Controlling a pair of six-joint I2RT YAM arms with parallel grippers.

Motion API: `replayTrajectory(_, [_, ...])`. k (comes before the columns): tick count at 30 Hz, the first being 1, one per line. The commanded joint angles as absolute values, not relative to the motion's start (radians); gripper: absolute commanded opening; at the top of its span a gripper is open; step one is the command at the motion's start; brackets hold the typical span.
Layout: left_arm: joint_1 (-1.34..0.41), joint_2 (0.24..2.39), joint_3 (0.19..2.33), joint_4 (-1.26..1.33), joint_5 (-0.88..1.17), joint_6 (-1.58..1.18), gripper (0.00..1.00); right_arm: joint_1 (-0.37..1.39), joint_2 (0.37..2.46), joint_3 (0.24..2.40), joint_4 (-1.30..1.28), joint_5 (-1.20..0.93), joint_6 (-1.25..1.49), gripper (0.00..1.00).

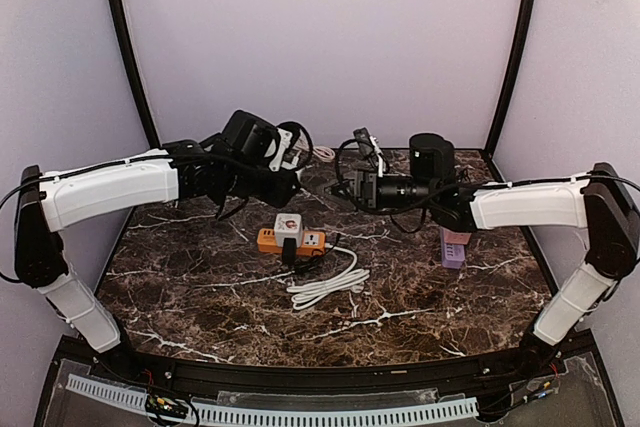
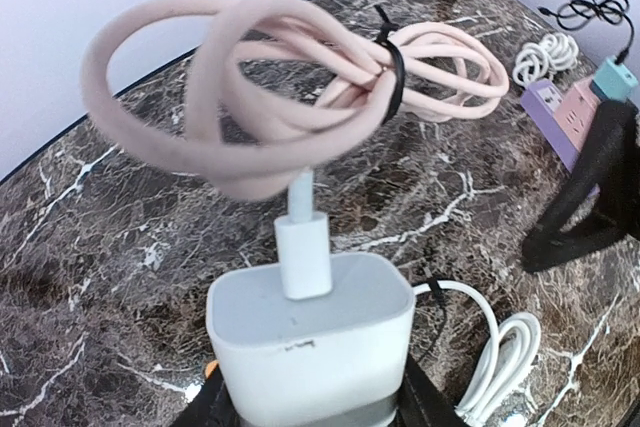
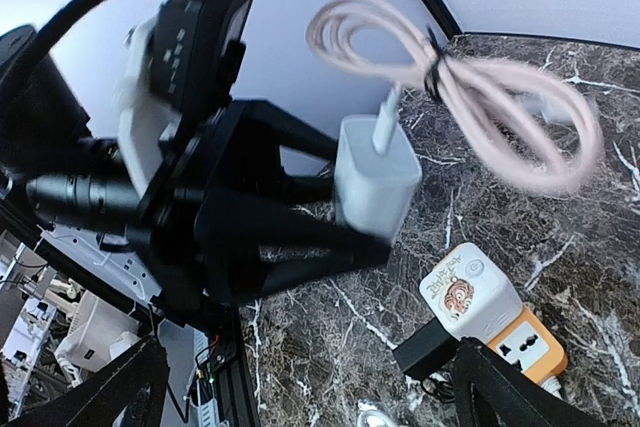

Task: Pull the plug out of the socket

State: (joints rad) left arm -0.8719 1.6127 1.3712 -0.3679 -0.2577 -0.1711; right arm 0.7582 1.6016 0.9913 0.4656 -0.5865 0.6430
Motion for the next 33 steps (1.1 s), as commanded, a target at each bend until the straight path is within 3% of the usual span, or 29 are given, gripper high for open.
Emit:
replayTrajectory(1, [-0.76,1.54,1.355,-0.364,-0.212,-0.232,0.26,0.751,1.575,0.944,0.45,-0.588,0.61,0.99])
replayTrajectory(12, [-0.356,1.668,1.409,-0.475,-0.136,-0.379,0.26,0.74,1.529,0.905,0.394,-0.583,0.555,0.99])
replayTrajectory(18, [-0.221,1.844,1.533,-0.557,-0.105,-0.4,0.27,0.731,1.51,0.884,0.398,-0.59,0.551,0.99])
replayTrajectory(33, [-0.091,2.134,1.639,-0.597,-0.032,-0.405,0.31,0.719,1.515,0.867,0.429,-0.625,0.551,0.99])
